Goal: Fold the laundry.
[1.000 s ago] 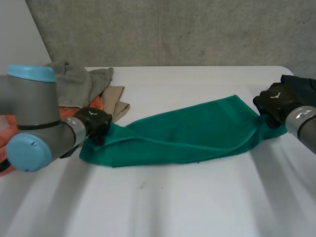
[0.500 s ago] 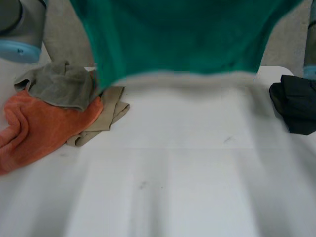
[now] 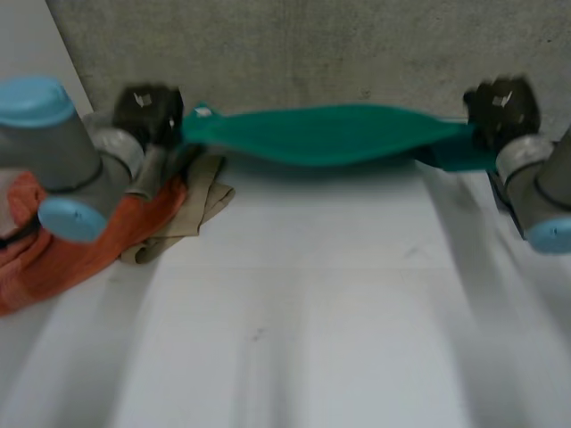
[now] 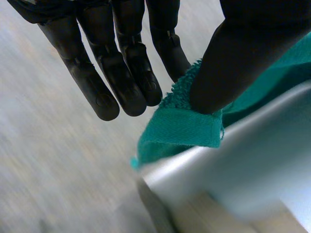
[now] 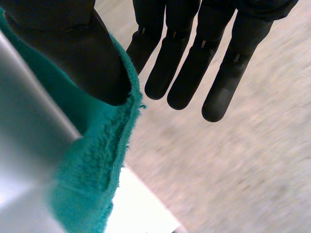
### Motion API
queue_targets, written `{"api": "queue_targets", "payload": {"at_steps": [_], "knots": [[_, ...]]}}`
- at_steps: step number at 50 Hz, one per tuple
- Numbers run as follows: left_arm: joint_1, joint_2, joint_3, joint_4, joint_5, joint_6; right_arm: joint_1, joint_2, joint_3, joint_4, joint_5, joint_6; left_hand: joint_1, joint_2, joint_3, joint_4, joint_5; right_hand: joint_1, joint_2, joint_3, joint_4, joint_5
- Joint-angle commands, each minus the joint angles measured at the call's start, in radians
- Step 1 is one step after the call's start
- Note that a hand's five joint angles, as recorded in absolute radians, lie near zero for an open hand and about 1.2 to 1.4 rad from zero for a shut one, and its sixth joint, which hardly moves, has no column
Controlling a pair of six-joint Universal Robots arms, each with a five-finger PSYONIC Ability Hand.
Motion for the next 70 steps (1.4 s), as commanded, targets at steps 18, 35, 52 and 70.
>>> {"api": "queue_targets", "payload": {"at_steps": [18, 35, 52, 70], "knots": [[0.015, 0.063, -0.254, -0.123, -0.006, 0.153, -0.14, 0.104, 0.067, 0.275, -0.116, 0.048, 0.237, 0.199, 0.204, 0.197, 0.249, -0.284, -0.326, -0.339, -0.347, -0.346], [0.009, 0.148, -0.303, -0.291, -0.014, 0.186, -0.181, -0.02, 0.142, 0.398, -0.148, -0.087, 0.237, 0.199, 0.204, 0.197, 0.249, 0.26, 0.217, 0.204, 0.197, 0.198], [0.027, 0.495, -0.695, -0.766, 0.017, 0.677, -0.399, -0.388, 0.543, 0.961, -0.212, -0.918, 0.237, 0.199, 0.204, 0.197, 0.249, 0.26, 0.217, 0.204, 0.197, 0.198], [-0.03, 0.185, -0.213, -0.606, -0.044, 0.346, -0.255, -0.149, 0.281, 0.515, -0.212, -0.518, 0.237, 0.199, 0.204, 0.197, 0.249, 0.26, 0.217, 0.204, 0.197, 0.198]]}}
